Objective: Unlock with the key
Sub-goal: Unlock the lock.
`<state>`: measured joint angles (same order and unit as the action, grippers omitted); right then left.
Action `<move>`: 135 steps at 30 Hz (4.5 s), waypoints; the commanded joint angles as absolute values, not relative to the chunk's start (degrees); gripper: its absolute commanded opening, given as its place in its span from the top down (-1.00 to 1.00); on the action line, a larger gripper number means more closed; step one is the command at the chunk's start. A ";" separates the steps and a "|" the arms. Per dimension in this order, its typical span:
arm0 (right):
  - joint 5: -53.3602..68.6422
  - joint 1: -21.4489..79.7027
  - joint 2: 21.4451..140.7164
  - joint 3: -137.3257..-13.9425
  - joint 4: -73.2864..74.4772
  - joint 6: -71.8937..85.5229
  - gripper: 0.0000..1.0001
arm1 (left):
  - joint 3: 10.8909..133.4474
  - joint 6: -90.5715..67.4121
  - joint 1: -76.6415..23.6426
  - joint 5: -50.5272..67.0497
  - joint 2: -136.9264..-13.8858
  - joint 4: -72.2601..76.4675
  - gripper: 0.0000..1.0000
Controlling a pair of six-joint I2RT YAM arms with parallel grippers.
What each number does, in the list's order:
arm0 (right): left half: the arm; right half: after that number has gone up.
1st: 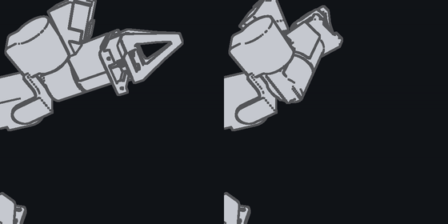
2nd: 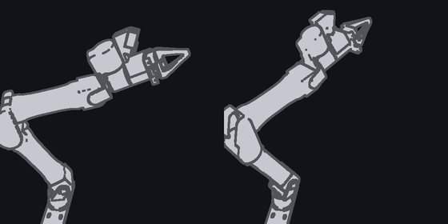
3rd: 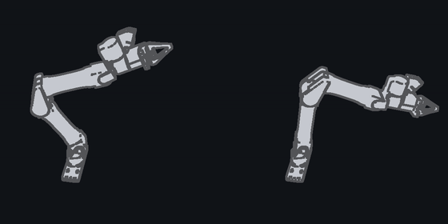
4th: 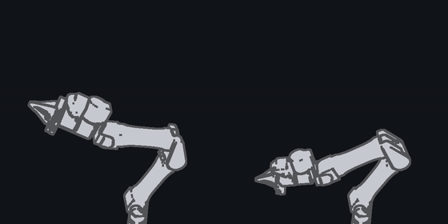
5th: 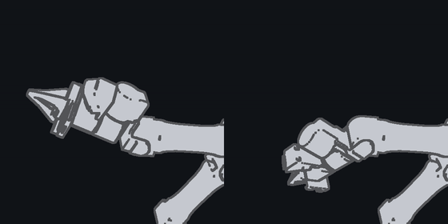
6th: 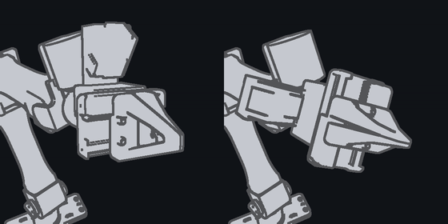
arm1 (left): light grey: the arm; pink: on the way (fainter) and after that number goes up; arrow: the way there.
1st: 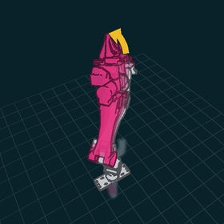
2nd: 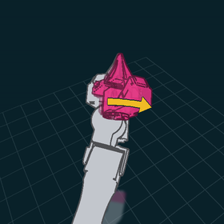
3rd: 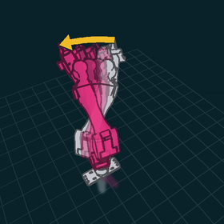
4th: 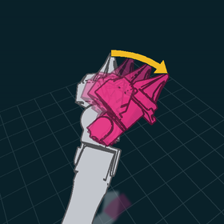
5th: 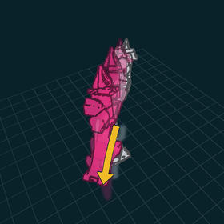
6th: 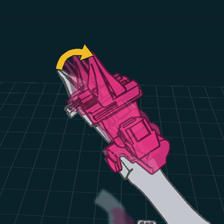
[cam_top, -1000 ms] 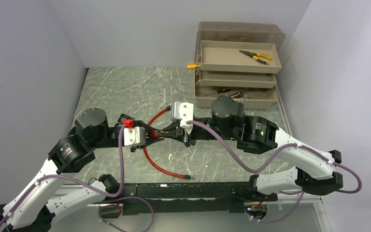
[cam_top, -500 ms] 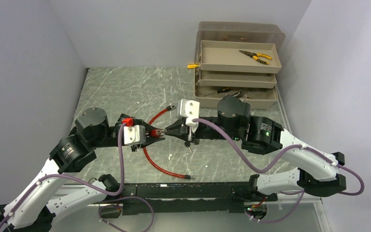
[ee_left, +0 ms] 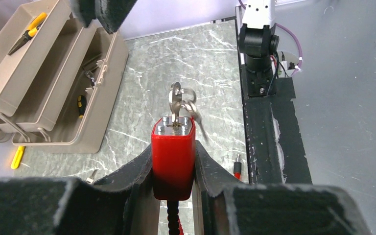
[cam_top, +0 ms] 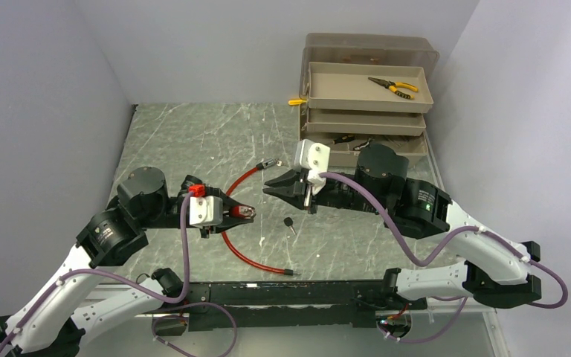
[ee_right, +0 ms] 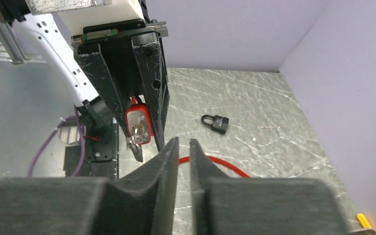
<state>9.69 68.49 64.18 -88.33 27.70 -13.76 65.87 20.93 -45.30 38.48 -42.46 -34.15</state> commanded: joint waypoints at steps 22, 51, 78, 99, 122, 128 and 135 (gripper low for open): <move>24.11 67.57 74.76 -101.36 40.09 -11.40 0.83 | 66.49 20.25 -45.18 40.83 -41.84 -32.70 1.00; 32.97 64.43 75.97 -105.31 43.22 -9.59 0.40 | 66.98 20.83 -44.94 41.18 -42.14 -32.76 1.00; 31.69 64.42 77.11 -105.32 44.45 -10.67 1.00 | 66.96 21.06 -44.78 41.04 -41.92 -32.69 1.00; 24.13 64.36 73.83 -106.62 46.95 -12.99 1.00 | 67.73 21.16 -44.71 41.48 -42.53 -33.15 1.00; 25.69 64.34 73.19 -106.81 45.43 -11.63 0.61 | 67.57 21.18 -44.69 41.68 -42.62 -33.12 1.00; 28.30 64.38 75.62 -105.70 43.02 -9.34 -0.25 | 67.54 21.58 -44.65 40.77 -42.63 -32.92 1.00; 26.97 64.48 76.92 -103.29 40.63 -8.53 -0.17 | 67.35 21.80 -44.67 40.25 -42.35 -32.88 1.00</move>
